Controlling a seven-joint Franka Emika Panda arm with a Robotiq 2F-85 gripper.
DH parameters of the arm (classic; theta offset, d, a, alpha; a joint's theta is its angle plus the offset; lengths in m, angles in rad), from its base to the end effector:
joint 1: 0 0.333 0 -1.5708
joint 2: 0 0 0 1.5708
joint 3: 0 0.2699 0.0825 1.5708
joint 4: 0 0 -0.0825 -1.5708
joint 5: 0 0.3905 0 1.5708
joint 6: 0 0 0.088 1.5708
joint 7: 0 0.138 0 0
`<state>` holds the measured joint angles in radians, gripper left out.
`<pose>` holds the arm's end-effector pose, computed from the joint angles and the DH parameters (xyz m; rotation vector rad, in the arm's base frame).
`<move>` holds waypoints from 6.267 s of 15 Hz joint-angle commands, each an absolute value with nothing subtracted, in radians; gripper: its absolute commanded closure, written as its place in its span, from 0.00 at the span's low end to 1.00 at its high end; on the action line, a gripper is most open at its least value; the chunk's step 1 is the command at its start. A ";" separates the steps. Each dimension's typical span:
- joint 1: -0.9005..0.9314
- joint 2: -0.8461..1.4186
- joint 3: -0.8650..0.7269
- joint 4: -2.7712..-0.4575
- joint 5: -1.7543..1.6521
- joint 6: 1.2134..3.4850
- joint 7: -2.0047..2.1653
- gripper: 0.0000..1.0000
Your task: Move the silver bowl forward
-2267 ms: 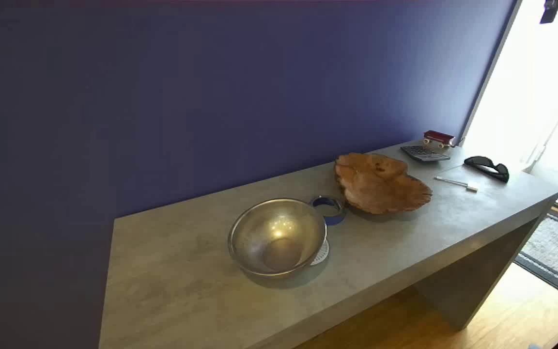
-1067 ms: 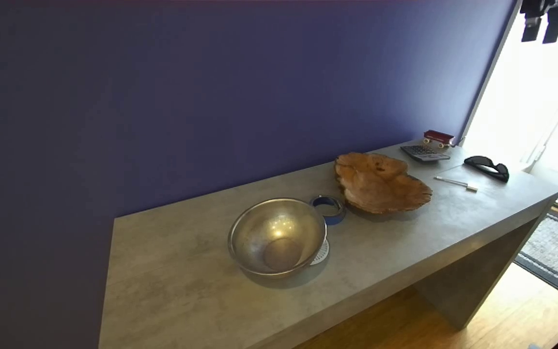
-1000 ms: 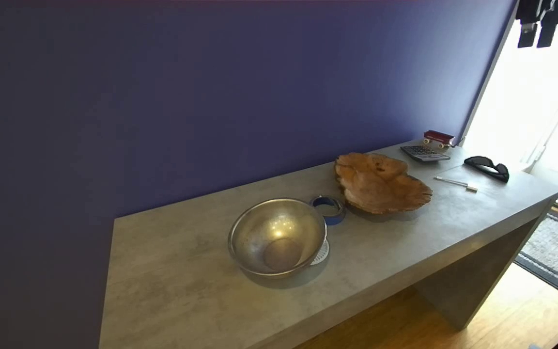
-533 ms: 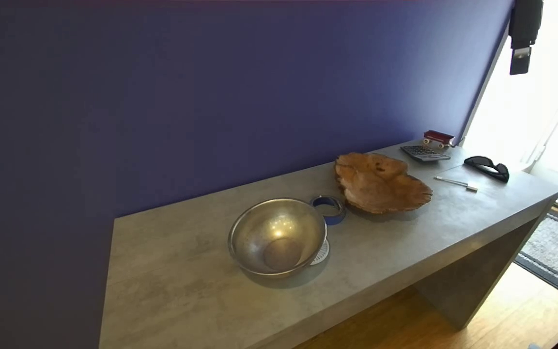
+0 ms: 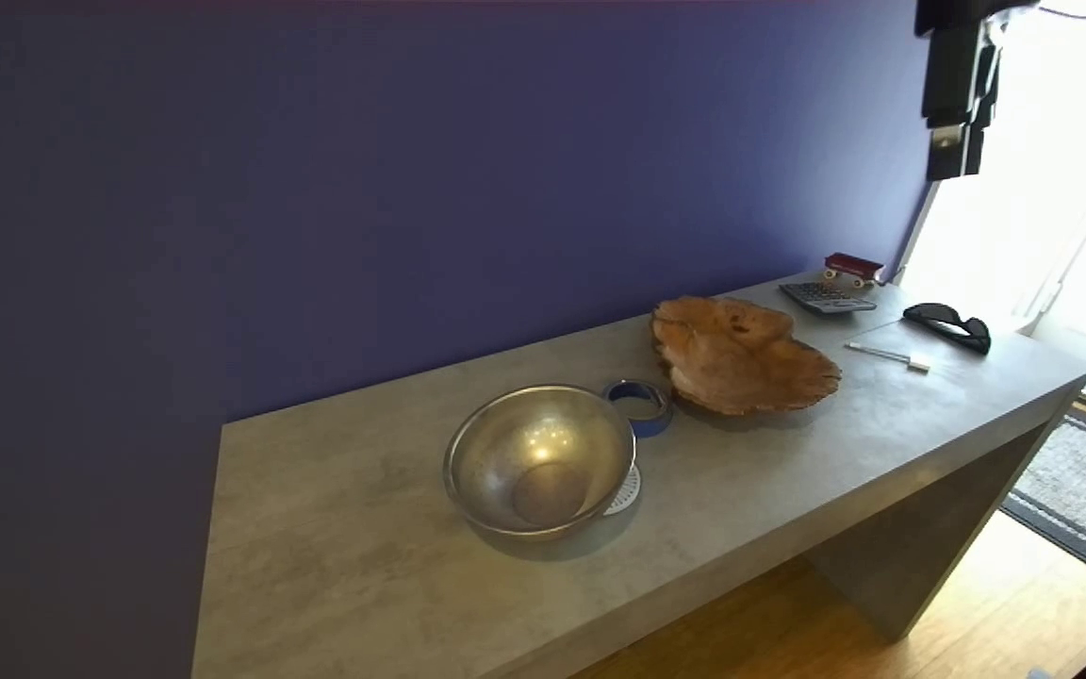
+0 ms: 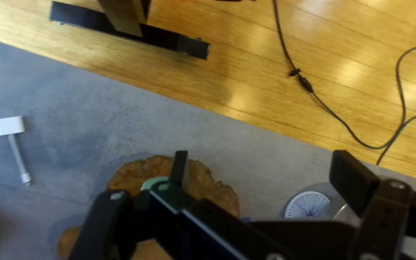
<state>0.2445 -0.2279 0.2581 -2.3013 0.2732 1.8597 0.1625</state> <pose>0.3905 0.2451 0.3437 -2.9823 -0.3298 0.4041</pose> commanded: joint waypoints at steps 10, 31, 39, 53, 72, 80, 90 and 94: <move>0.367 0.197 0.337 -2.134 0.295 2.274 0.425 0.00; 0.679 0.683 0.146 -1.728 -0.084 2.460 0.890 0.32; 0.662 0.736 0.152 -1.662 -0.034 2.430 0.847 0.89; 0.533 0.551 0.233 -1.919 0.260 2.750 0.775 0.98; 0.500 0.632 0.125 -1.898 0.225 2.850 0.969 0.98; 0.547 0.726 0.081 -1.783 0.211 2.823 1.000 0.98; 0.560 0.651 0.070 -1.834 0.212 2.771 1.017 0.39; 0.544 0.457 0.090 -2.020 0.174 2.614 0.983 0.12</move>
<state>0.5484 0.6365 0.0822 -1.8423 0.2191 2.7236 0.9818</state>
